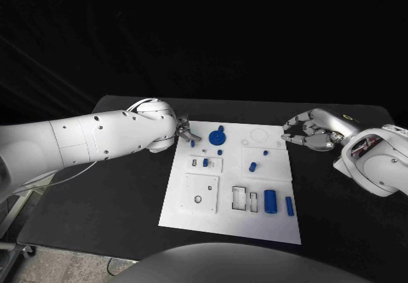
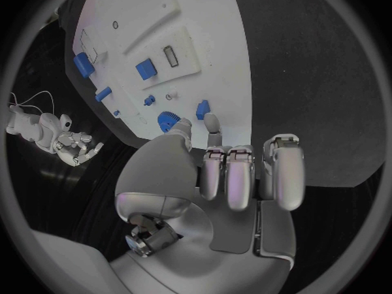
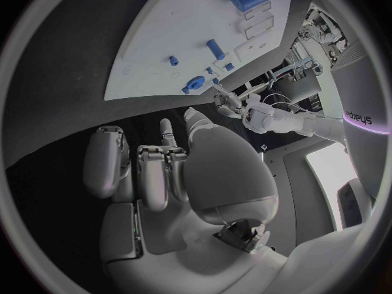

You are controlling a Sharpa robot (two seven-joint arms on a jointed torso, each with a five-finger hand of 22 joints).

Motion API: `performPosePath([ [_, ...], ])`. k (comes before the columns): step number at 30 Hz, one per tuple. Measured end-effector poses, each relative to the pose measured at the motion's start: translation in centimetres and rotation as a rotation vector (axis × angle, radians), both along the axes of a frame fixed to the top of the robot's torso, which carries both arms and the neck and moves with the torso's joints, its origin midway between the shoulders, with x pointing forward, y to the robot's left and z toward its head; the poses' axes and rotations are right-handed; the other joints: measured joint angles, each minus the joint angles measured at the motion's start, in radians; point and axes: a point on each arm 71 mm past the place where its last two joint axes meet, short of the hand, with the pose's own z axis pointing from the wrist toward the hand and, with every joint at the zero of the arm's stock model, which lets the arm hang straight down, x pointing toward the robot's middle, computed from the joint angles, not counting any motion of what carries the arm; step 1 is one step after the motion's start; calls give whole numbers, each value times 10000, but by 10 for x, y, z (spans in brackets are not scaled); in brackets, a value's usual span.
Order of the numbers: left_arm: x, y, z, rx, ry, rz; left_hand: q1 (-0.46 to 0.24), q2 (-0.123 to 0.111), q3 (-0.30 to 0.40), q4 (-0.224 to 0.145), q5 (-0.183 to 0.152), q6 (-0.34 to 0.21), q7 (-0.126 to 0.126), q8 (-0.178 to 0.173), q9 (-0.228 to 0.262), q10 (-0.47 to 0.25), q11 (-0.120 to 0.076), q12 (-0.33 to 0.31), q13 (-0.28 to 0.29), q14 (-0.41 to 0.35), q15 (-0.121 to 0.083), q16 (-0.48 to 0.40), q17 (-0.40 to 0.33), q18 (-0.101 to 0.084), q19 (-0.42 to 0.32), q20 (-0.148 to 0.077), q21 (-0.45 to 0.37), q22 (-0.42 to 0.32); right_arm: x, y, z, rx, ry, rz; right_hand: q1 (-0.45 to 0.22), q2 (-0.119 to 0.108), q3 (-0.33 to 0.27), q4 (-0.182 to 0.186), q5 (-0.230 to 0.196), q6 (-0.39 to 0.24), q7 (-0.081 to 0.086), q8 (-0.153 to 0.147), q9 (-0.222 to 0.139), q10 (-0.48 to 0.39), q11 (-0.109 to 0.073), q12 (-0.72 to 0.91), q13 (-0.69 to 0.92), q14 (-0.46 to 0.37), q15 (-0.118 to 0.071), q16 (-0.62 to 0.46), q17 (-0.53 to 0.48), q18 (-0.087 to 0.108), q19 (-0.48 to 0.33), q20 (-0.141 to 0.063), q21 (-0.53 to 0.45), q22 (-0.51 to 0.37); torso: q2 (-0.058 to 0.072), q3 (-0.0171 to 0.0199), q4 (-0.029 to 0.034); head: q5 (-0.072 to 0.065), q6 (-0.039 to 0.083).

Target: Assemble the parts on the task board

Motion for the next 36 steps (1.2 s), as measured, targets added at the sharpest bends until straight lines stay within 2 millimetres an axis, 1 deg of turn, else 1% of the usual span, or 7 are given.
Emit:
performPosePath([
  [4, 0, 0, -1, 0, 33, 2, 0, 0, 0, 0, 51, -37, 37, -40, -1, 1, 74, 0, 0, 7, 7, 0, 4, 1, 0, 0, -7, 0, 0, 0, 0, 0, 2, -4, -29, 29, 0, 0, 40, 0, 0, 0, 0, 0, 0, 0, 0, 0, 0, 0, -1, 0, 0, 0, 0, 0, 2, 1, 0, 0, 0],
  [6, 0, 0, -1, -1, 40, 5, 41, 41, 0, 0, 106, -37, 37, -40, -8, 2, 73, 0, 0, 15, 58, 0, 8, 0, 0, 0, -7, 0, 0, 0, 0, -2, 2, -9, -39, 39, 0, 0, 40, 0, 0, 0, 0, 0, 0, 0, -1, -1, 0, 0, -1, 0, 0, 0, 0, -1, 2, 1, 2, 0, 0],
  [14, 1, 2, -2, 6, 55, 41, 83, 82, 0, 0, 263, -37, 37, -88, -19, 1, 73, 0, 0, 10, 62, 0, 8, 0, 0, 0, -25, -1, 0, -1, 0, -3, 6, -22, -39, 39, 0, 0, 40, 0, 0, 0, 0, 0, 0, 0, -2, 0, 0, 0, -2, 0, 0, 0, 0, -2, -5, 4, 9, 13, 0],
  [16, 1, 2, -2, 9, 60, 45, 147, 37, 0, 0, 340, -37, 37, -88, -19, 1, 73, 0, 0, 10, 63, 0, 8, 0, 0, 0, -65, -1, 0, -1, 0, -3, 7, -23, -39, 39, 17, 17, 40, 0, 0, 0, -3, 0, 0, 0, -2, 0, 0, 0, -2, 0, 0, 0, 0, -2, -6, 7, 7, 15, 0],
  [19, 1, 3, -2, 14, 70, 46, 199, 92, 0, 0, 502, -37, 37, -133, -32, 1, 73, 0, 0, 10, 62, 0, 7, -1, 36, 36, -65, -1, 1, -1, 0, -3, 8, -26, -39, 39, 28, 29, 40, 0, 0, 0, -9, 0, 0, 0, -3, 0, 0, 0, -2, 0, 0, 0, 0, -3, -7, 8, 5, 16, 0],
  [23, 1, 2, -3, 17, 90, 35, 238, 53, 0, 0, 643, -37, 37, -183, -41, 1, 73, 0, 0, 10, 62, 0, 7, -1, 29, 43, -65, -1, 1, -1, 0, -2, 11, -32, -39, 39, 28, 28, 40, 0, 0, 0, -9, 0, 0, 0, -3, 0, 0, 0, -3, 0, 0, 0, 0, -3, -9, 8, 1, 17, 0],
  [36, 2, 1, -4, 7, 158, -17, 277, 91, 1, 0, 727, -72, 72, -251, -80, 1, 73, 0, 0, 10, 62, 0, 5, -2, -1, 73, -104, 7, 1, -1, 0, 15, 33, -50, -38, 39, 28, 28, 40, 0, 0, 0, -8, 0, 0, 0, -4, 0, 0, 0, -4, 0, 0, 0, 0, -4, -7, 12, -5, -12, 0],
])
